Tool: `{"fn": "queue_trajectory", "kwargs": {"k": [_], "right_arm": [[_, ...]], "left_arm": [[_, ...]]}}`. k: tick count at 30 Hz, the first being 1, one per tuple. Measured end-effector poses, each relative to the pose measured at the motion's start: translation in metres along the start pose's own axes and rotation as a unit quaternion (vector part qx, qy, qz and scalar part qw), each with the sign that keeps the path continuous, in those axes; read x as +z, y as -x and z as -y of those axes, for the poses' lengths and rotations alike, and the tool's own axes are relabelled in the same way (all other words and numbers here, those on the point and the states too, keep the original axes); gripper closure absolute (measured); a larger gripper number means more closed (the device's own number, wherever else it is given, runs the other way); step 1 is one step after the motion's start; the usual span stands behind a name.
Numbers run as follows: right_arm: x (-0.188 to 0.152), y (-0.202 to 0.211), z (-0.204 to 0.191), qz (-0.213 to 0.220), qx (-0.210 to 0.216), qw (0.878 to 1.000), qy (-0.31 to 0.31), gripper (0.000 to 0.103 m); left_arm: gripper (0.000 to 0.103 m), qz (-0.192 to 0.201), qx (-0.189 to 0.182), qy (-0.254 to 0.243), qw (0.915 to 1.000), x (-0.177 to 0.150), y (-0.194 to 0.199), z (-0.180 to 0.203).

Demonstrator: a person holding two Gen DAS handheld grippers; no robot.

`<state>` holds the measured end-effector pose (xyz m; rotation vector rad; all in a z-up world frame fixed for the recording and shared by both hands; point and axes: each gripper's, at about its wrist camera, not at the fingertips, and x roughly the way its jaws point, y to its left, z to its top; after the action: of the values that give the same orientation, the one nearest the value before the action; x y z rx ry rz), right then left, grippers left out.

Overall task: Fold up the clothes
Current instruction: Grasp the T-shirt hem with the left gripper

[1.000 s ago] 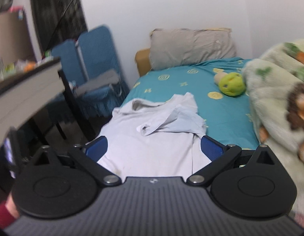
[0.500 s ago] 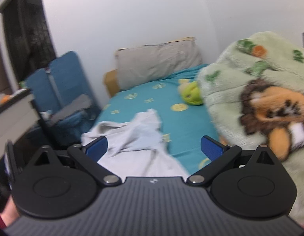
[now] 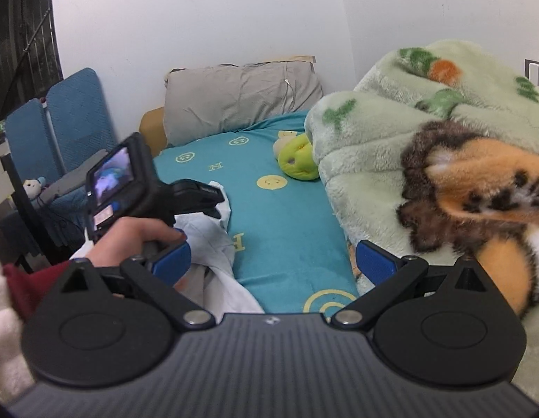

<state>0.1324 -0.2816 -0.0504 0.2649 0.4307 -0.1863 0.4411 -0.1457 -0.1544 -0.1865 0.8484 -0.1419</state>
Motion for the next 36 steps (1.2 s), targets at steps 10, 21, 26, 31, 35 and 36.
{"fn": "queue_trajectory", "kwargs": {"k": [10, 21, 26, 31, 35, 36], "right_arm": [[0.003, 0.015, 0.001, 0.035, 0.013, 0.999, -0.012, 0.000], [0.006, 0.034, -0.013, 0.057, 0.073, 0.996, -0.008, 0.000], [0.006, 0.031, -0.014, 0.056, 0.072, 0.996, -0.011, 0.000], [0.002, 0.015, -0.012, 0.042, 0.069, 0.997, -0.019, 0.000], [-0.002, 0.002, -0.015, 0.034, 0.067, 0.997, -0.016, 0.000], [-0.002, 0.000, -0.016, 0.031, 0.067, 0.997, -0.016, 0.000]], "left_arm": [[0.098, 0.022, -0.088, 0.029, 0.9954, -0.037, 0.082, -0.060], [0.058, -0.057, -0.096, 0.029, 0.9933, -0.069, 0.108, -0.136], [0.025, -0.020, -0.107, 0.112, 0.9877, -0.044, 0.089, -0.167], [0.027, 0.009, -0.065, 0.155, 0.9857, -0.014, 0.038, -0.182], [0.050, 0.015, -0.018, 0.110, 0.9936, 0.008, 0.017, -0.165], [0.062, 0.017, -0.007, 0.099, 0.9949, 0.014, 0.012, -0.161]]}}
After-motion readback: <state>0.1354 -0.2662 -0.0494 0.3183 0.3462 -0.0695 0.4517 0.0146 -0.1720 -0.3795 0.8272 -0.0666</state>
